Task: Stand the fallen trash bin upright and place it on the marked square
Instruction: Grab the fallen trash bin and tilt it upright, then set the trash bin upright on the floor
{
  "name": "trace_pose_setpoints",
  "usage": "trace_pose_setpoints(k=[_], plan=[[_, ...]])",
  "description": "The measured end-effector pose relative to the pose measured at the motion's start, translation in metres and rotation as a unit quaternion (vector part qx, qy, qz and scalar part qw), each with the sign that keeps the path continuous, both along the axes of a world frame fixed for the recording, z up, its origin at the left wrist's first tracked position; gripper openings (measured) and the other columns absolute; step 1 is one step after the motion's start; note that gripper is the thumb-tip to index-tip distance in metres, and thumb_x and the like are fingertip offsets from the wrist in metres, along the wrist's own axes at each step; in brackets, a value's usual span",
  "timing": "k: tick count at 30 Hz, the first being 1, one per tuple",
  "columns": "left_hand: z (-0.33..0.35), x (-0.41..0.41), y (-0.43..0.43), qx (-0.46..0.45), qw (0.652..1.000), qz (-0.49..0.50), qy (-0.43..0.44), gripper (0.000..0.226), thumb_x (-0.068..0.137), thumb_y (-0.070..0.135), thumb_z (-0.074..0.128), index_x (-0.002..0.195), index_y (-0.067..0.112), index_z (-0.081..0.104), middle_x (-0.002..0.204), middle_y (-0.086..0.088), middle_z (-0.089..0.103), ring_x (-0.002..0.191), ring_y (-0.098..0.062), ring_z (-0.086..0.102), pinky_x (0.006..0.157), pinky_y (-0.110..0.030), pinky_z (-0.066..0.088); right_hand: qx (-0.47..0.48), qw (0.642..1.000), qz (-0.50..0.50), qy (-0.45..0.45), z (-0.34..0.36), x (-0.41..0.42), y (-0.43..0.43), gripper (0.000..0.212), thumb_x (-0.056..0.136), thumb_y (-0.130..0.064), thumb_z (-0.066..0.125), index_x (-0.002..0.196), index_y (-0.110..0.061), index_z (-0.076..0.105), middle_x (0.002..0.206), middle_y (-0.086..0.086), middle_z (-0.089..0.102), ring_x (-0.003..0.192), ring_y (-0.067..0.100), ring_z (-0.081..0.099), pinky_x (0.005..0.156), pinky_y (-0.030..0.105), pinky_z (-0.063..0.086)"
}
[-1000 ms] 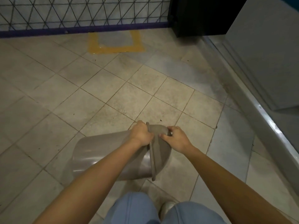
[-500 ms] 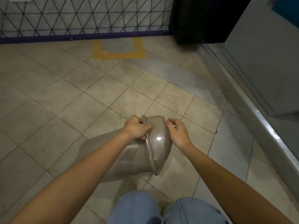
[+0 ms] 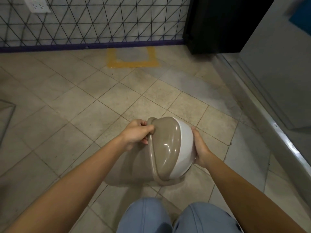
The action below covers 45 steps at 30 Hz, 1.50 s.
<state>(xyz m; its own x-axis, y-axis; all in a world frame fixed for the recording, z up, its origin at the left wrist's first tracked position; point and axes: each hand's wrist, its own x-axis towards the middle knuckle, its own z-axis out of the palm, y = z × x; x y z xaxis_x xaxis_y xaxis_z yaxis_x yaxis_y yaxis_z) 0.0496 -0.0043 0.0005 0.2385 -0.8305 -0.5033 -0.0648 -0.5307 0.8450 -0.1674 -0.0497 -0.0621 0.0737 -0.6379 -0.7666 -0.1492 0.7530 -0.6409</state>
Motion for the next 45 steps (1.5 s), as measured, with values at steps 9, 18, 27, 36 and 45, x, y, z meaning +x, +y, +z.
trace_pose_setpoints(k=[9, 18, 27, 36, 45], plan=[[0.004, 0.029, 0.007, -0.011, 0.998, 0.031, 0.058, 0.014, 0.080, -0.003, 0.056, 0.072, 0.009, 0.056, 0.063, -0.004, 0.047, 0.052, -0.013, 0.043, 0.036, -0.017, 0.039, 0.077, 0.995, 0.047, -0.032, 0.006, -0.001, 0.004, 0.090, 0.066, -0.089, 0.033, 0.131, -0.027, 0.044, 0.124, 0.010, 0.054, 0.121, 0.038, 0.047, 0.102, 0.065, 0.033], [0.002, 0.053, 0.012, -0.033, 0.994, 0.085, 0.057, 0.014, 0.083, 0.004, 0.051, 0.073, 0.013, 0.055, 0.065, -0.002, 0.047, 0.061, -0.014, 0.043, 0.061, -0.028, 0.041, 0.019, 0.995, 0.095, -0.022, 0.033, 0.012, 0.002, 0.094, 0.050, -0.093, 0.041, 0.121, -0.033, 0.050, 0.114, 0.001, 0.057, 0.108, 0.025, 0.050, 0.083, 0.047, 0.043], [-0.016, 0.059, 0.023, -0.047, 0.991, 0.120, 0.045, 0.019, 0.095, 0.015, 0.042, 0.080, 0.009, 0.054, 0.071, -0.007, 0.043, 0.063, -0.016, 0.038, 0.061, -0.030, 0.034, -0.045, 0.979, 0.199, 0.029, 0.066, 0.018, -0.005, 0.060, 0.065, -0.089, 0.036, 0.097, -0.043, 0.054, 0.104, -0.007, 0.059, 0.099, 0.017, 0.054, 0.078, 0.039, 0.044], [-0.027, 0.058, 0.025, -0.062, 0.983, 0.167, 0.050, 0.024, 0.094, 0.009, 0.045, 0.113, 0.010, 0.060, 0.087, -0.010, 0.063, 0.069, -0.018, 0.053, 0.062, -0.029, 0.044, -0.107, 0.968, 0.214, 0.070, 0.070, 0.029, -0.002, 0.046, 0.076, -0.080, 0.034, 0.085, -0.041, 0.054, 0.091, -0.019, 0.058, 0.090, 0.006, 0.054, 0.078, 0.033, 0.043], [-0.042, 0.075, 0.030, -0.061, 0.980, 0.190, -0.002, 0.041, 0.092, 0.008, 0.052, 0.134, 0.006, 0.049, 0.087, -0.008, 0.059, 0.081, -0.020, 0.055, 0.086, -0.040, 0.049, -0.173, 0.956, 0.226, 0.070, 0.066, 0.040, 0.004, 0.074, 0.082, -0.071, 0.038, 0.134, -0.020, 0.049, 0.128, 0.002, 0.061, 0.106, 0.019, 0.058, 0.085, 0.034, 0.045]])
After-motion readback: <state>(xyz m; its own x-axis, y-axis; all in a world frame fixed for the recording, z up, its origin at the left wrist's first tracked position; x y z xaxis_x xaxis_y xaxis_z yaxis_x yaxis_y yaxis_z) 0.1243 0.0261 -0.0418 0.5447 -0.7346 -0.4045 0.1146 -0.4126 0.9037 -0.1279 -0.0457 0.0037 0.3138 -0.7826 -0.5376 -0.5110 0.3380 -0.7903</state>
